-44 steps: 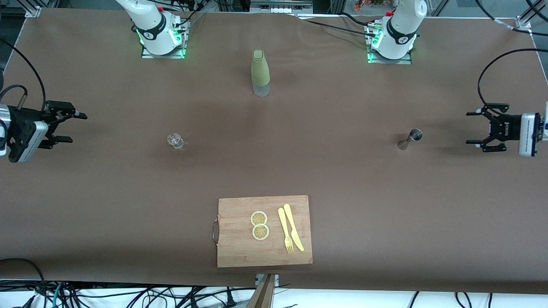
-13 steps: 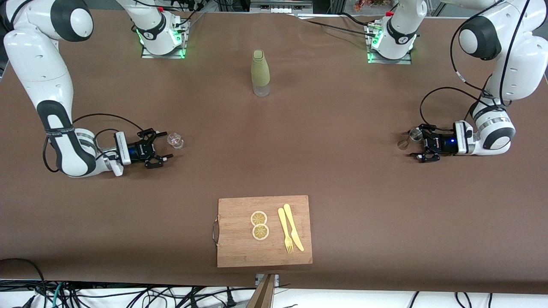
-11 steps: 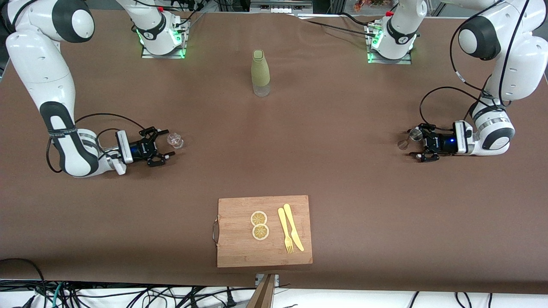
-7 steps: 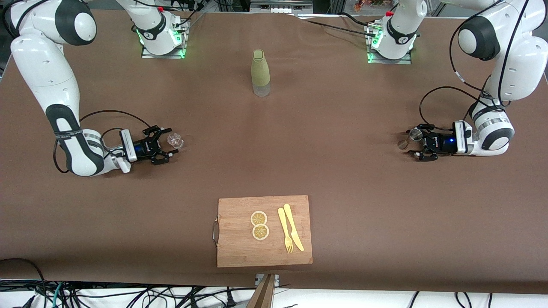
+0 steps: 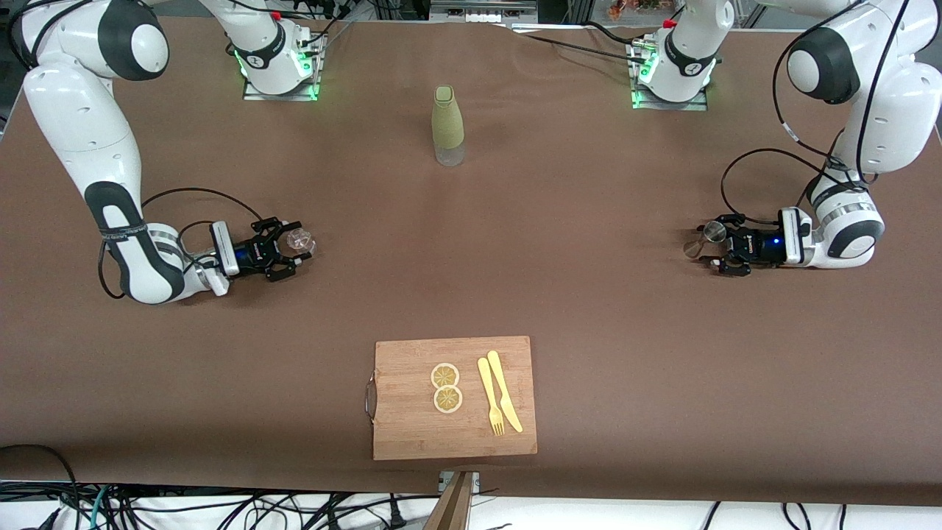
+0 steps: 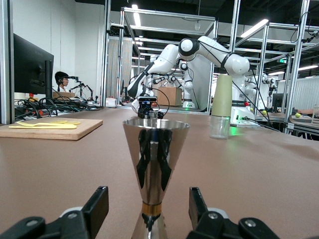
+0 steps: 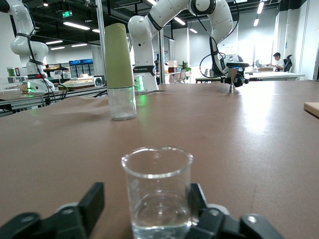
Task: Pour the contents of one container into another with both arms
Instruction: 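Close the right gripper on the beaker while the left gripper grips the jigger, then lift the beaker and jigger, bringing both grippers together mid-table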
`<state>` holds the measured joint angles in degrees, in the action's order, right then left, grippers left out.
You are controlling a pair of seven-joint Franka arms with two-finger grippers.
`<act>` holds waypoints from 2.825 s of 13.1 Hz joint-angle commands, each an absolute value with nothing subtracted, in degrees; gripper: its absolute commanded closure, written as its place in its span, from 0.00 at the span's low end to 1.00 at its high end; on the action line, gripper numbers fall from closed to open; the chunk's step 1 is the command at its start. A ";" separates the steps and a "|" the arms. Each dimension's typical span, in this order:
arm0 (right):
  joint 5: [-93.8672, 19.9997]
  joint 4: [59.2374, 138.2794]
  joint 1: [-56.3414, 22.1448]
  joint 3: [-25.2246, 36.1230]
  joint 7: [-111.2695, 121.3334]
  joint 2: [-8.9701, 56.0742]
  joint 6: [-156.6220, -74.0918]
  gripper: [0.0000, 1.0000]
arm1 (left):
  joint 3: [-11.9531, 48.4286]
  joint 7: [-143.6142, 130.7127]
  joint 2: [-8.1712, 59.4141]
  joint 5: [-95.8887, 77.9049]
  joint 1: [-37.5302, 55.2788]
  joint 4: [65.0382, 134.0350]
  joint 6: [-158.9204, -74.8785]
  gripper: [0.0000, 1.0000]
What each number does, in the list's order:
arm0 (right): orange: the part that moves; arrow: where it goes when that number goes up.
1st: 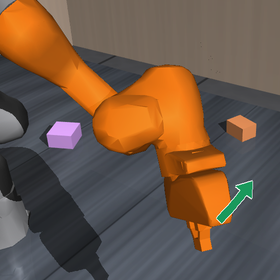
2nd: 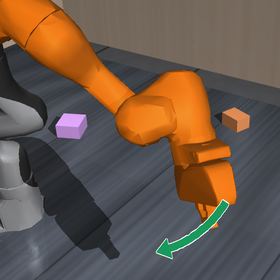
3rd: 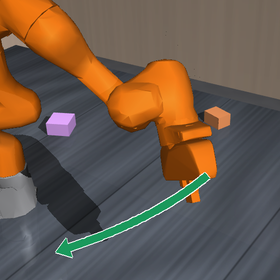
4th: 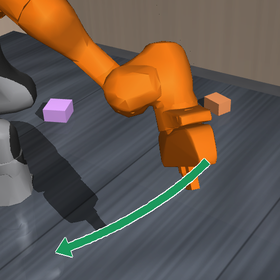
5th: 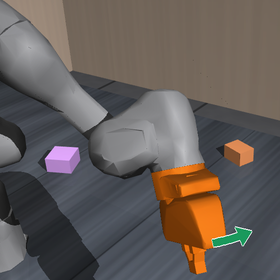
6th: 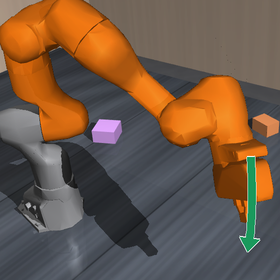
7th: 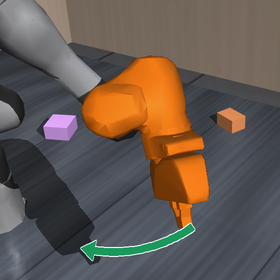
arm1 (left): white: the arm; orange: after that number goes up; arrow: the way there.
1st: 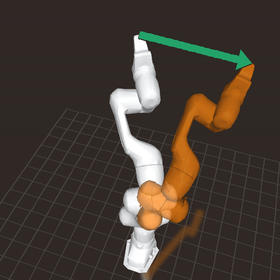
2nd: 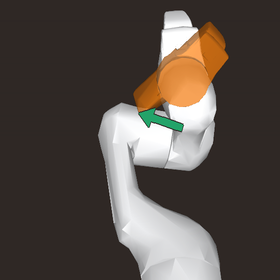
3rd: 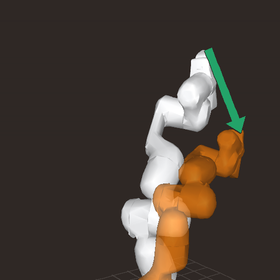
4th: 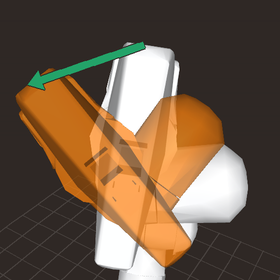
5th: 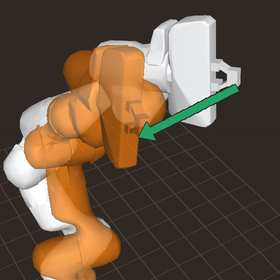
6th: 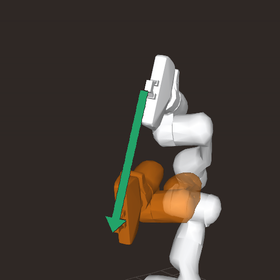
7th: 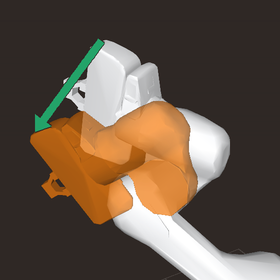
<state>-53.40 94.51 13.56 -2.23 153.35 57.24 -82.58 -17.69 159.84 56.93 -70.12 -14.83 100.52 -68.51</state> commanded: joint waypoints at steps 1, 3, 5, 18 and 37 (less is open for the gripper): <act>-54.49 94.83 13.45 -2.29 154.42 57.57 -82.62 0.81 | -18.72 172.79 56.69 -70.49 -14.06 102.39 -67.85 0.30; -54.49 94.75 13.45 -2.29 154.34 57.57 -82.53 0.87 | -18.89 172.79 56.69 -70.49 -14.06 102.39 -67.76 0.31; -54.58 94.48 13.54 -2.29 153.72 57.39 -82.09 0.89 | -18.81 172.88 56.78 -70.40 -14.06 102.48 -67.68 0.39; -60.82 87.82 13.54 -9.57 121.66 52.73 -80.33 0.92 | -18.28 171.39 55.55 -70.57 -10.82 101.78 -68.38 1.00; -55.92 86.13 -9.56 -18.37 88.27 41.05 -133.48 0.93 | 12.91 160.31 53.09 -94.73 -0.71 101.95 -105.19 1.00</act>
<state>-58.73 84.71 -6.92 -18.75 94.00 43.71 -129.47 11.26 155.27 54.58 -91.51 -1.63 100.16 -100.44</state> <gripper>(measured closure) 0.507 0.797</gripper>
